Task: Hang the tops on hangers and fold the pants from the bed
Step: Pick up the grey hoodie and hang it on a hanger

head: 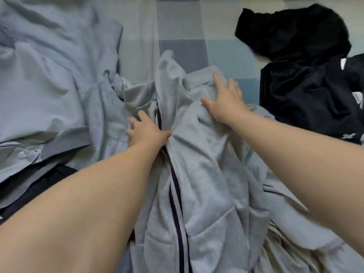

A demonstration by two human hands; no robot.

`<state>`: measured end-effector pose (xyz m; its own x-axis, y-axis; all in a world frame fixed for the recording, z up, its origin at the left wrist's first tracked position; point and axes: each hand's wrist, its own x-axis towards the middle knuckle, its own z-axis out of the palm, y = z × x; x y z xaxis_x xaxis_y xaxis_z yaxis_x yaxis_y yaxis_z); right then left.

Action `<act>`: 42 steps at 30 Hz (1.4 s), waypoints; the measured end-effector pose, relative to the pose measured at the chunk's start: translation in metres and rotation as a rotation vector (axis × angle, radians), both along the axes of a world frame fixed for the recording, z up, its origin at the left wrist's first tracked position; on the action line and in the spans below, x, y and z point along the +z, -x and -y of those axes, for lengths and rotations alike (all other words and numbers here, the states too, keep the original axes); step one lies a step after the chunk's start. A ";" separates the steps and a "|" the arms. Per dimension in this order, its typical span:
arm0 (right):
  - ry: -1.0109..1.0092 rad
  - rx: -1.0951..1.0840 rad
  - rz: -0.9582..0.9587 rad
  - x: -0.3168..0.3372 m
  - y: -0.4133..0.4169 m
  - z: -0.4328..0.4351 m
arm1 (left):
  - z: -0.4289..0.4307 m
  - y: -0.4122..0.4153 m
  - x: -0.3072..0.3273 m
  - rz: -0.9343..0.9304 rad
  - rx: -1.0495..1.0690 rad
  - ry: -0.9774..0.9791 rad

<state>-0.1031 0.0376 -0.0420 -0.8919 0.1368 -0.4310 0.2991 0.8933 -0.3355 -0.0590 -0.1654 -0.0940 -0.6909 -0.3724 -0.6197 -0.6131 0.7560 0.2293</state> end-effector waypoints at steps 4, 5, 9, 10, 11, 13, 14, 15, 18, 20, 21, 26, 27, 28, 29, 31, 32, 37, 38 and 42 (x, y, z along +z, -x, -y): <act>-0.012 0.055 0.077 -0.044 0.038 -0.004 | 0.009 0.022 -0.027 0.060 0.012 0.026; -0.047 0.076 0.070 -0.052 0.040 -0.001 | 0.010 0.031 -0.025 0.113 0.010 0.025; -0.118 0.073 0.039 -0.062 0.043 0.007 | 0.006 0.059 -0.011 0.284 -0.009 0.032; -0.145 0.087 0.054 -0.059 0.049 0.003 | 0.005 0.063 -0.009 0.304 -0.019 0.021; -0.174 0.107 0.070 -0.055 0.059 -0.001 | 0.005 0.065 -0.008 0.318 -0.028 0.015; -0.197 0.123 0.095 -0.050 0.076 -0.005 | 0.005 0.068 -0.008 0.342 -0.029 0.019; -0.196 0.121 0.104 -0.051 0.080 -0.004 | 0.006 0.070 -0.009 0.348 -0.024 0.021; -0.200 0.117 0.109 -0.052 0.082 -0.002 | 0.006 0.070 -0.010 0.352 -0.020 0.022; -0.201 0.089 0.098 -0.056 0.079 0.002 | 0.006 0.068 -0.013 0.360 -0.025 0.027; -0.175 0.066 0.075 -0.057 0.076 -0.002 | 0.008 0.069 -0.014 0.345 -0.032 0.027; -0.158 0.054 0.066 -0.056 0.075 -0.004 | 0.009 0.069 -0.015 0.337 -0.034 0.022; 0.086 -0.038 0.063 -0.033 0.047 -0.007 | 0.019 0.048 -0.017 0.163 -0.101 -0.017; 0.151 -0.059 0.057 -0.025 0.033 -0.005 | 0.022 0.044 -0.017 0.130 -0.107 -0.043; 0.203 -0.080 0.038 -0.016 0.015 -0.002 | 0.027 0.042 -0.015 0.111 -0.110 -0.079; 0.245 -0.101 0.008 -0.006 -0.007 0.000 | 0.032 0.040 -0.012 0.106 -0.123 -0.115; 0.290 -0.126 -0.067 0.016 -0.056 0.004 | 0.038 0.030 0.000 0.114 -0.187 -0.166; 0.283 -0.127 -0.092 0.029 -0.082 0.004 | 0.038 0.015 0.009 0.106 -0.229 -0.186; 0.306 -0.138 -0.058 0.092 -0.190 0.000 | 0.011 -0.134 0.051 0.133 -0.269 -0.373; 0.331 -0.160 -0.060 0.104 -0.210 -0.003 | 0.002 -0.168 0.064 0.145 -0.222 -0.433; 0.342 -0.188 -0.064 0.164 -0.287 -0.015 | -0.025 -0.277 0.143 0.030 -0.005 -0.658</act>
<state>0.1841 0.0523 0.1223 -0.8914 0.1588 -0.4246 0.4161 0.6582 -0.6274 0.2176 -0.1402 0.0485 -0.6705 0.0939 -0.7359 -0.6235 0.4662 0.6276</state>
